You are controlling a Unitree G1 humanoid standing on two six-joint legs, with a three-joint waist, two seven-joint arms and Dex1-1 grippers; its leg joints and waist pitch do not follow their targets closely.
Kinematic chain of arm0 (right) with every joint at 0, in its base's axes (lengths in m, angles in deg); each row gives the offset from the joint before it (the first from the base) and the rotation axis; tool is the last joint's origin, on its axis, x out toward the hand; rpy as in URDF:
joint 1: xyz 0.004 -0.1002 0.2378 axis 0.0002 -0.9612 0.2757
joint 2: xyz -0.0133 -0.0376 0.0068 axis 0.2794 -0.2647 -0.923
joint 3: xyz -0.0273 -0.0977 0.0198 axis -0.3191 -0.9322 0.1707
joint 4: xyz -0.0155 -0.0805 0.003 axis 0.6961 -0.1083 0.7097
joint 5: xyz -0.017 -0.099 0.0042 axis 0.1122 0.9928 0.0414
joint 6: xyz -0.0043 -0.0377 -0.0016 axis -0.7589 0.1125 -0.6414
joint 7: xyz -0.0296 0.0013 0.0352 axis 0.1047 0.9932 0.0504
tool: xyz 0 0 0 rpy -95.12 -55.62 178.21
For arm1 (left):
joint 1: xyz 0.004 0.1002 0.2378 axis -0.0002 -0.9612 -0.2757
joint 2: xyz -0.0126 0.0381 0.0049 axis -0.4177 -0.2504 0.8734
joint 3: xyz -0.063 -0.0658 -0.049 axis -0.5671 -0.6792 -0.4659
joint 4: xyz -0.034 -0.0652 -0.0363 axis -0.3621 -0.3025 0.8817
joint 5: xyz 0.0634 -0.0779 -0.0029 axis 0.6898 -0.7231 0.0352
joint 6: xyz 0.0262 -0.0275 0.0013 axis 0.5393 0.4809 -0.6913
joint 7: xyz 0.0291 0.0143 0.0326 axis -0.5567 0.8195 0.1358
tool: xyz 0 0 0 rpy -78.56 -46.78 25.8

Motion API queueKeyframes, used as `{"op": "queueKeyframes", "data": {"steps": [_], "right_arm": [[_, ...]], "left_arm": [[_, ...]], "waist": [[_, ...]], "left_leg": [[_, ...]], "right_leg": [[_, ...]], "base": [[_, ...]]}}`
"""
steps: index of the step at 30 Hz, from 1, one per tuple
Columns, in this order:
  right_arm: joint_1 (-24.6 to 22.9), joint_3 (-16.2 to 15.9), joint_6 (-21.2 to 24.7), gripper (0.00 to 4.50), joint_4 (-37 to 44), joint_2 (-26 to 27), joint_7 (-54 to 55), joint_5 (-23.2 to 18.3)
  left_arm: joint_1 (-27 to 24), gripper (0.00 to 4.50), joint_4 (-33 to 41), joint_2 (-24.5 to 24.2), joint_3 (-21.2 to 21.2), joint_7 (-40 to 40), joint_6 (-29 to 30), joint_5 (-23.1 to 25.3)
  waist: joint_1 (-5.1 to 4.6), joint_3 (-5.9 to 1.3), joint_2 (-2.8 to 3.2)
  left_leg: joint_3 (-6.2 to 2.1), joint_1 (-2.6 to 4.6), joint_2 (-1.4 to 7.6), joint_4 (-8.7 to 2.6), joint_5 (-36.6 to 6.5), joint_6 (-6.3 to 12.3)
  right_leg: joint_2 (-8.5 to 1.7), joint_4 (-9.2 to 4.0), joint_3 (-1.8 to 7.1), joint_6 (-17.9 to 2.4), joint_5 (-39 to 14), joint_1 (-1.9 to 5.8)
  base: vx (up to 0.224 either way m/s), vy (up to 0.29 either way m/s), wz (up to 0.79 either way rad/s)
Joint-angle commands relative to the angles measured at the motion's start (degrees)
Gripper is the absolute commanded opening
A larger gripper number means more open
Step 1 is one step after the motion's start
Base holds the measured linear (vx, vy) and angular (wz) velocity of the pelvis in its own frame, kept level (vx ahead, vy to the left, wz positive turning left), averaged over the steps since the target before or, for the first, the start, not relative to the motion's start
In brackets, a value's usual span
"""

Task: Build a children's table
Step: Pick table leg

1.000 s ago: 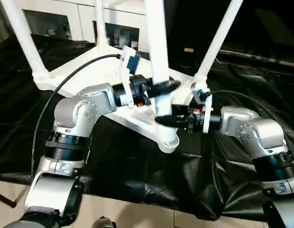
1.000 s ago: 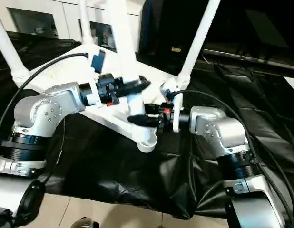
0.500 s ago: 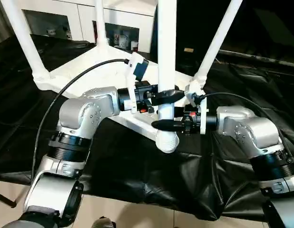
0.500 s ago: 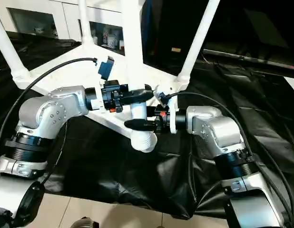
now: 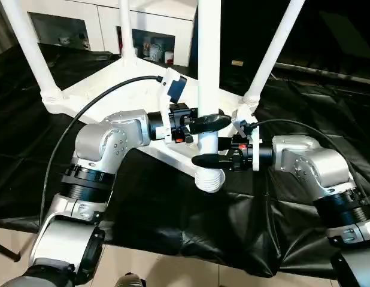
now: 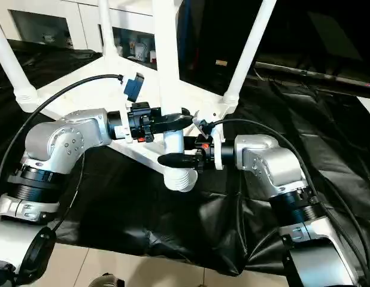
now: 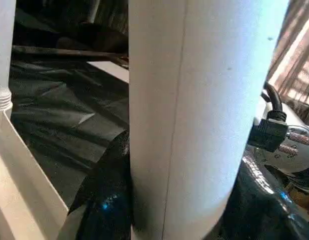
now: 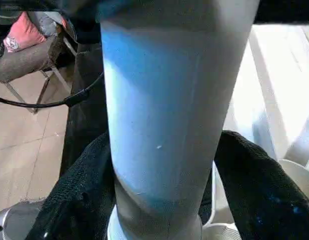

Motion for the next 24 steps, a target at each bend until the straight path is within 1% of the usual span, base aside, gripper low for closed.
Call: {"op": "queueKeyframes", "data": {"steps": [1, 6, 7, 8, 10, 12, 15, 16, 17, 22, 23, 24], "right_arm": [[0.3, -0.4, 0.0, 3.04, -0.6, -0.2, -0.1, 0.3], [0.3, 0.0, 0.0, 3.04, -1.1, 0.7, 0.1, 0.1], [0.3, 0.0, 0.0, 2.75, -1.2, 0.8, 0.1, 0.1], [0.3, 0.1, 0.0, 2.68, -1.3, 0.9, 0.1, 0.2], [0.4, 0.2, -0.2, 2.68, -1.5, 1.0, 0.2, 0.3], [0.5, 0.3, -0.2, 2.31, -1.7, 1.2, 0.1, 0.2], [0.7, 0.5, -0.4, 2.13, -2.0, 1.3, 0.1, 0.2], [0.7, 0.6, -0.5, 2.01, -2.1, 1.3, 0.0, 0.2], [0.7, 0.6, -0.5, 1.95, -2.1, 1.3, 0.0, 0.2], [0.6, 0.8, -0.5, 1.9, -2.0, 1.3, 0.0, 0.2], [0.6, 0.9, -0.5, 1.89, -2.0, 1.3, 0.0, 0.2], [0.6, 1.0, -0.6, 1.88, -2.0, 1.4, 0.0, 0.2]], "left_arm": [[2.6, 1.89, 0.7, 0.5, 0.2, -1.0, -0.8, -0.2], [2.6, 1.89, 1.0, 0.8, 0.1, -1.0, -0.6, -0.5], [2.7, 1.89, 1.0, 0.8, 0.1, -1.0, -0.6, -0.5], [2.7, 1.89, 0.9, 0.8, 0.1, -1.0, -0.6, -0.5], [2.8, 1.89, 0.9, 0.8, 0.0, -1.0, -0.7, -0.5], [2.8, 1.89, 0.9, 0.8, -0.1, -1.1, -0.6, -0.6], [2.9, 1.89, 0.7, 0.9, -0.2, -1.1, -0.8, -0.6], [3.0, 1.89, 0.6, 0.9, -0.2, -1.2, -0.8, -0.5], [3.0, 1.89, 0.6, 0.9, -0.2, -1.2, -0.8, -0.5], [2.8, 1.89, 0.6, 1.0, -0.1, -0.9, -1.5, -0.1], [2.9, 2.45, 0.4, 1.1, -0.4, -0.6, -1.0, -0.4], [3.2, 2.59, 0.0, 1.3, -0.9, 0.0, 0.2, -0.9]], "waist": [[0.1, -4.62, 0.15], [0.1, -4.61, 0.13], [0.11, -4.64, 0.13], [0.11, -4.62, 0.2], [0.1, -4.61, 0.18], [0.1, -4.65, 0.2], [0.13, -4.62, 0.29], [0.11, -4.6, 0.25], [0.13, -4.6, 0.25], [0.11, -4.67, 0.26], [0.1, -4.66, 0.4], [0.07, -4.68, 0.33]], "left_leg": [[-0.61, 1.19, 1.23, -3.71, -7.3, -0.83], [-0.6, 1.2, 1.26, -3.71, -7.6, -0.83], [-0.62, 1.19, 1.26, -3.7, -7.5, -0.8], [-0.63, 1.24, 1.28, -3.74, -7.6, -0.84], [-0.64, 1.22, 1.28, -3.73, -7.7, -0.9], [-0.63, 1.26, 1.28, -3.71, -7.6, -0.89], [-0.64, 1.27, 1.29, -3.74, -7.9, -0.99], [-0.65, 1.25, 1.3, -3.76, -8.0, -1.06], [-0.64, 1.26, 1.28, -3.75, -8.0, -1.12], [-0.64, 1.23, 1.27, -3.7, -7.5, -0.97], [-0.65, 1.29, 1.29, -3.7, -7.5, -0.96], [-0.6, 1.28, 1.25, -3.67, -7.5, -0.98]], "right_leg": [[-2.89, -3.41, 2.34, -12.6, -5.4, 3.31], [-2.95, -3.42, 2.34, -12.9, -5.4, 3.32], [-2.97, -3.38, 2.34, -12.9, -5.4, 3.34], [-2.95, -3.4, 2.32, -12.9, -5.5, 3.28], [-2.92, -3.38, 2.32, -12.9, -5.3, 3.31], [-2.92, -3.33, 2.33, -13.0, -5.0, 3.28], [-2.95, -3.37, 2.32, -13.0, -5.4, 3.29], [-2.93, -3.39, 2.32, -12.9, -5.4, 3.3], [-2.95, -3.4, 2.33, -12.9, -5.5, 3.29], [-2.92, -3.3, 2.33, -13.0, -4.7, 3.35], [-2.91, -3.27, 2.32, -13.1, -4.5, 3.3], [-2.86, -3.27, 2.33, -13.2, -4.3, 3.31]], "base": [[0.0, 0.0, 0.0], [0.0, 0.0, 0.0], [0.0, 0.0, 0.0], [0.0, 0.0, 0.0], [0.0, 0.0, 0.0], [0.0, 0.0, 0.0], [0.0, 0.0, 0.0], [0.0, 0.0, 0.0], [0.0, 0.0, 0.0], [0.0, 0.0, 0.0], [0.0, 0.0, 0.0], [0.0, 0.0, 0.0]]}}
